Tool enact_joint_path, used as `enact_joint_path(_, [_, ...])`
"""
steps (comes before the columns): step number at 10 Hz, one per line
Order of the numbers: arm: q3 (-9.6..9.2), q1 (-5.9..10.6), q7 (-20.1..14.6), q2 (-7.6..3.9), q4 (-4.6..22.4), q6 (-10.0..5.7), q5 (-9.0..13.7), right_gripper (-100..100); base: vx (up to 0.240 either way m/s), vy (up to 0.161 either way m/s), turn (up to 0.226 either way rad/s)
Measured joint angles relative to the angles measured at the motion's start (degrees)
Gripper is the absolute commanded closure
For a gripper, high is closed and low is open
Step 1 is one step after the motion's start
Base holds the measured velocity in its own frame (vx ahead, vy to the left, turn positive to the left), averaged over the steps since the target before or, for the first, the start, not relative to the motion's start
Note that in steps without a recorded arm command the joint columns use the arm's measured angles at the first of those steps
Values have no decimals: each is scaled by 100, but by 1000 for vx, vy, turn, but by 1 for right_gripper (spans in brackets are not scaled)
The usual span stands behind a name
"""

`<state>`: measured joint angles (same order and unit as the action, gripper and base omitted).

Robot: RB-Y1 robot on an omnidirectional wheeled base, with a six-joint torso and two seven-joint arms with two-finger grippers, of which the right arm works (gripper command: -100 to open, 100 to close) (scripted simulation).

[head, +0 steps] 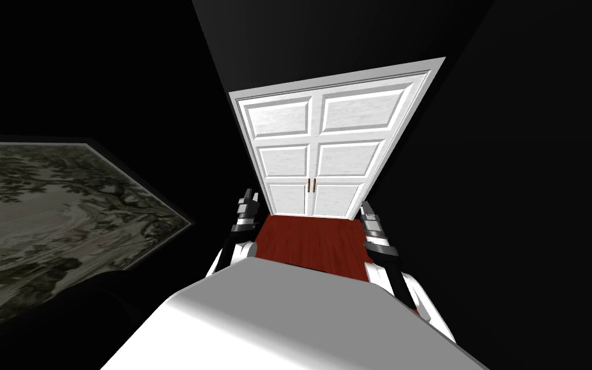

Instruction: Pull the door open

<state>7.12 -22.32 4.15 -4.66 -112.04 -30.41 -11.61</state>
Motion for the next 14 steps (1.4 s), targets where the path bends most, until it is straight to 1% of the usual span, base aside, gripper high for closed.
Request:
enact_joint_path(1, [43, 52, 89, -20, 138, -47, -43, -100, 96, 37, -11])
enact_joint_path(4, [173, 138, 333, -83, 490, -177, -168, -100, 103, 32, -7])
enact_joint_path(6, [224, 211, 543, -82, 713, -236, -285, -100, 92, 31, -7])
enact_joint_path(7, [263, 225, 643, -86, 850, -303, -333, -100, 100, 43, -9])
enact_joint_path(8, [315, 281, 743, -102, 1036, -389, -377, -100, 93, 46, -7])
enact_joint_path(9, [358, 309, 838, -119, 1167, -449, -426, -100, 101, 45, -8])
enact_joint_path(10, [402, 366, 934, -138, 1302, -482, -478, -100, 111, 44, -6])
enact_joint_path(11, [446, 390, 1030, -154, 1429, -529, -528, -100, 114, 38, -9])
enact_joint_path(13, [515, 456, 1257, -145, 1708, -646, -643, -100, 95, 39, -5])
enact_joint_path(14, [559, 481, 1341, -178, 1802, -670, -693, -100, 109, 54, -10])
